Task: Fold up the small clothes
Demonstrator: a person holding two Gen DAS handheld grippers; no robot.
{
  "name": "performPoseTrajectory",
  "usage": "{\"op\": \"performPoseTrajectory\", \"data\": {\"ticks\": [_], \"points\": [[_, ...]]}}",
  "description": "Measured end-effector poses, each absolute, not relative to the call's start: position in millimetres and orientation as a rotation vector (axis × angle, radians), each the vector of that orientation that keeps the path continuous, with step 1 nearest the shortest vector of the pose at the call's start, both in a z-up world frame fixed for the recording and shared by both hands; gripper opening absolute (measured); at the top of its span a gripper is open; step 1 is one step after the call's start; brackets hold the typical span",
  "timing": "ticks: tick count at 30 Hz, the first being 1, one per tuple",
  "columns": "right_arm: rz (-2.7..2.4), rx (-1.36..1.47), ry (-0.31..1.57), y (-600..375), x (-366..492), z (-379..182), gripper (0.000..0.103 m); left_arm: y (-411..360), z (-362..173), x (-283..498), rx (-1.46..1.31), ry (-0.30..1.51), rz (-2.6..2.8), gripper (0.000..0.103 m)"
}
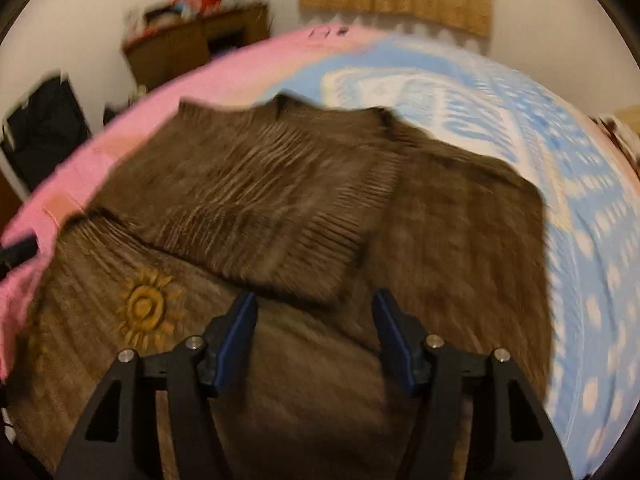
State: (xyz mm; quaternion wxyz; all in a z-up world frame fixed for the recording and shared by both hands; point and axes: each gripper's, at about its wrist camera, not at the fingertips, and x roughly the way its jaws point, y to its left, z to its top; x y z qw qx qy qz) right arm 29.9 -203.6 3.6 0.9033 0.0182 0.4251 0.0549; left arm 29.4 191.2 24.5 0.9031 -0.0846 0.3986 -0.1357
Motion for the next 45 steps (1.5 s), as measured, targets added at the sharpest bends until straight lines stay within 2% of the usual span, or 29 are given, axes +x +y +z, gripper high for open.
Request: {"op": "performPoseTrajectory", "data": {"ticks": [4, 8, 10, 16, 18, 22, 27, 33, 37, 39, 40, 41, 43, 45], "points": [[0.109, 0.204, 0.705, -232.0, -42.9, 49.0, 0.065, 213.7, 23.5, 0.8, -0.256, 0.832, -0.33, 0.064], [0.055, 0.17, 0.592, -240.1, -123.2, 80.0, 0.077, 226.6, 19.5, -29.2, -0.272, 0.84, -0.37, 0.064], [0.025, 0.131, 0.585, -229.3, -142.4, 85.2, 0.078, 230.2, 17.7, -42.4, -0.279, 0.847, -0.396, 0.064], [-0.079, 0.101, 0.628, -247.9, -224.3, 68.7, 0.078, 222.5, 8.7, -78.2, -0.221, 0.886, -0.531, 0.064], [-0.085, 0.157, 0.66, -254.2, -239.6, 51.4, 0.082, 213.4, 6.6, -81.0, -0.172, 0.896, -0.54, 0.064], [-0.091, 0.249, 0.736, -259.5, -247.8, 17.5, 0.082, 199.7, 1.1, -84.9, -0.124, 0.923, -0.573, 0.064], [-0.086, 0.313, 0.777, -266.8, -248.6, 7.1, 0.081, 190.8, -6.0, -96.8, -0.046, 0.931, -0.621, 0.064], [-0.06, 0.379, 0.868, -267.0, -254.6, -20.6, 0.081, 200.1, -10.4, -98.0, -0.141, 0.963, -0.71, 0.064], [-0.069, 0.346, 0.943, -255.9, -254.7, -36.6, 0.081, 193.1, -10.0, -101.8, -0.097, 0.957, -0.732, 0.064], [-0.044, 0.339, 0.951, -250.7, -257.3, -38.0, 0.076, 191.3, -11.0, -102.9, -0.094, 0.953, -0.743, 0.064], [-0.025, 0.341, 0.962, -248.2, -257.7, -40.1, 0.072, 190.3, -11.1, -102.8, -0.094, 0.949, -0.745, 0.059], [-0.012, 0.335, 0.985, -244.1, -257.9, -43.4, 0.062, 190.1, -11.4, -102.6, -0.097, 0.946, -0.748, 0.043], [-0.019, 0.287, 0.999, -236.7, -259.3, -46.5, 0.057, 190.4, -15.9, -98.6, -0.126, 0.975, -0.743, 0.028], [-0.012, 0.257, 1.008, -231.9, -259.3, -46.8, 0.048, 191.3, -19.2, -97.9, -0.143, 0.986, -0.744, 0.028]]}}
